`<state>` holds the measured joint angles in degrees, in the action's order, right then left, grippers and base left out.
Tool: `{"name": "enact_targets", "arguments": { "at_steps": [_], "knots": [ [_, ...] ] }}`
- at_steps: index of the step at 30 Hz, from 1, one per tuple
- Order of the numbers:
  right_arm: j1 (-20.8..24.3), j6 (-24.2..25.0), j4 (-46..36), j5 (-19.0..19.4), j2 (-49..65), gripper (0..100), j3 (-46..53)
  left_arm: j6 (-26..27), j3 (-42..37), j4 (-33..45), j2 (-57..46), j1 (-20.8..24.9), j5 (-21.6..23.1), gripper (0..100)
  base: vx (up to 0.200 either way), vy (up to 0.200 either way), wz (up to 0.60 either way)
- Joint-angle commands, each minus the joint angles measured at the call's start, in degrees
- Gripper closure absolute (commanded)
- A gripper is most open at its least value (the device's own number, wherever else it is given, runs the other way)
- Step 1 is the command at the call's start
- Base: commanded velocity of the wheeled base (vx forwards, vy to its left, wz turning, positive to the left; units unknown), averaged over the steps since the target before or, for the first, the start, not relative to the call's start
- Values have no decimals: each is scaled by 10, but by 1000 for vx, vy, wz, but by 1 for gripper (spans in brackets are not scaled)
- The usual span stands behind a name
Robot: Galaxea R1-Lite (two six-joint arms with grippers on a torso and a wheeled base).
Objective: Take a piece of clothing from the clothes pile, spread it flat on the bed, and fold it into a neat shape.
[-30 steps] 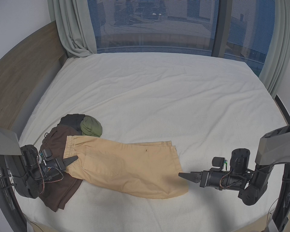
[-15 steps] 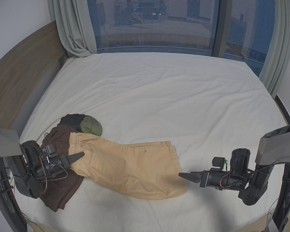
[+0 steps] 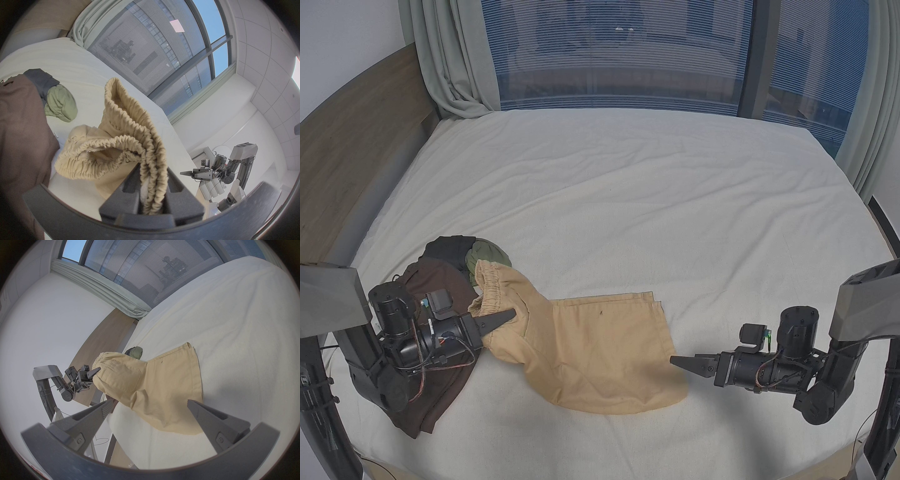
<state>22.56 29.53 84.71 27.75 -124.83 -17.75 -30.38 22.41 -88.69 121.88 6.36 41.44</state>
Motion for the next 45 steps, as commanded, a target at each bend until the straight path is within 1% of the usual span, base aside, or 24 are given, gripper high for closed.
{"name": "enact_targets", "arguments": {
  "at_steps": [1,2,8,9,11,20,22,23,24,26,28,42,45],
  "knots": [
    [0,0,0,0,1,0,0,-4,19,1,8,33,-10,100,0,0,0],
    [0,0,0,0,2,0,-1,-8,29,0,15,49,-17,100,0,0,0],
    [-1,1,0,0,3,0,-1,-17,63,1,39,90,-29,100,0,0,0],
    [-1,1,0,0,3,0,-1,-17,63,1,39,90,-29,100,0,0,0],
    [-2,1,0,0,4,0,-1,-22,71,1,50,113,-41,100,0,0,0],
    [-3,1,1,-1,3,0,-5,-64,97,2,57,161,-48,100,0,0,0],
    [-3,1,1,-1,3,0,-5,-65,98,2,57,162,-48,100,0,0,0],
    [-6,1,1,-1,4,0,-4,-91,117,4,64,179,-50,100,0,0,0],
    [-6,1,1,-1,4,0,-4,-97,124,4,71,184,-54,100,0,0,0],
    [-6,1,1,-1,5,0,-5,-98,130,4,77,189,-59,100,0,0,0],
    [-7,1,1,-1,5,0,-5,-98,146,4,97,204,-72,100,0,0,0],
    [-9,2,1,-1,14,0,-7,-99,187,4,159,226,-79,100,0,0,0],
    [-9,2,1,-1,14,0,-7,-99,193,4,170,235,-90,100,0,0,0]
  ]
}}
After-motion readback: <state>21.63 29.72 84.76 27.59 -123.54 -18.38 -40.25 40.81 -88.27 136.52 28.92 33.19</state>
